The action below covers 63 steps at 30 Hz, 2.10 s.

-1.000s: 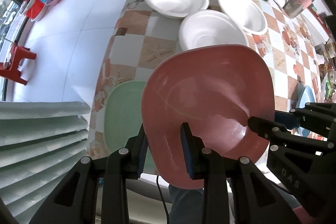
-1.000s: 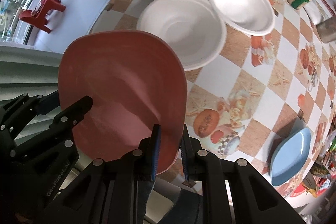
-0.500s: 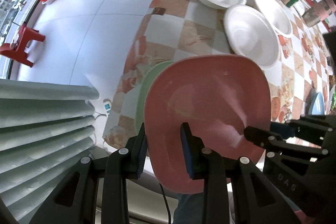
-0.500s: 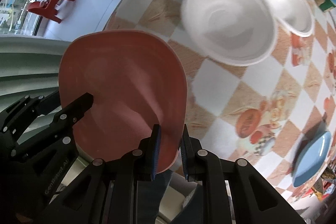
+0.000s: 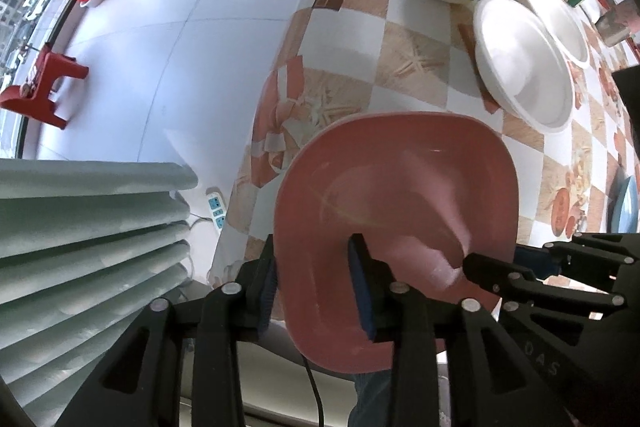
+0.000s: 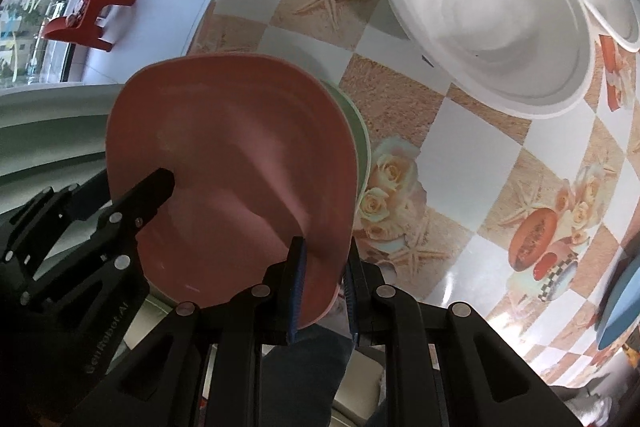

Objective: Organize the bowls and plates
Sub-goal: 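Lower the pink plate onto the green plate and open both grippers, then move both grippers over to the blue square plate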

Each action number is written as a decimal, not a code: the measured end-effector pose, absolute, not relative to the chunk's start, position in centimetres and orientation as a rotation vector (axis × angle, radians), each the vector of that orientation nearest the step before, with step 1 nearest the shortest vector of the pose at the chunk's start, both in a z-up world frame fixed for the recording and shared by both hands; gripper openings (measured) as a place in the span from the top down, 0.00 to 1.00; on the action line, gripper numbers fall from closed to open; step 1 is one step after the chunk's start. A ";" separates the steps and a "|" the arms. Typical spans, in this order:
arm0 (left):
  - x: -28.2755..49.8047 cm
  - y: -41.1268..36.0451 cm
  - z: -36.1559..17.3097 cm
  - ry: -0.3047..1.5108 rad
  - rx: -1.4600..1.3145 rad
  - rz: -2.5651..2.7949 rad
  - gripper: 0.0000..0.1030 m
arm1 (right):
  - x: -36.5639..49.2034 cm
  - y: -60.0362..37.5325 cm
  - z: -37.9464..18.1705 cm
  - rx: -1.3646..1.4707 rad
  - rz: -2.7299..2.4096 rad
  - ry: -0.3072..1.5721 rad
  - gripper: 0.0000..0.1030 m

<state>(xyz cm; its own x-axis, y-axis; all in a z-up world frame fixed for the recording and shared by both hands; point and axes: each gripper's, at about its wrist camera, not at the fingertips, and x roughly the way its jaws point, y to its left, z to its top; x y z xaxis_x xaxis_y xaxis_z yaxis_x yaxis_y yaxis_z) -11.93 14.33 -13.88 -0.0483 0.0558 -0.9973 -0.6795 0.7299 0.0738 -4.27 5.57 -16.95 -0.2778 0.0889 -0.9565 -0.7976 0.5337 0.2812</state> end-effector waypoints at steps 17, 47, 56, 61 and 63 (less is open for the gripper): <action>-12.8 13.1 -11.6 1.443 -0.558 0.592 0.23 | -2.2 1.9 -15.2 -0.609 0.991 1.584 0.01; -0.6 3.3 -8.5 1.437 -0.273 0.305 0.22 | 9.1 -14.7 -13.2 -0.445 0.752 1.652 0.01; 2.0 0.6 -9.4 1.487 -0.238 0.254 0.22 | 11.3 -18.2 -13.5 -0.391 0.721 1.680 0.01; 3.8 -2.3 -10.5 1.526 -0.177 0.168 0.22 | 11.7 -20.6 -14.3 -0.319 0.668 1.711 0.01; 4.4 -3.3 -11.0 1.547 -0.158 0.136 0.22 | 12.0 -22.1 -14.8 -0.279 0.639 1.728 0.01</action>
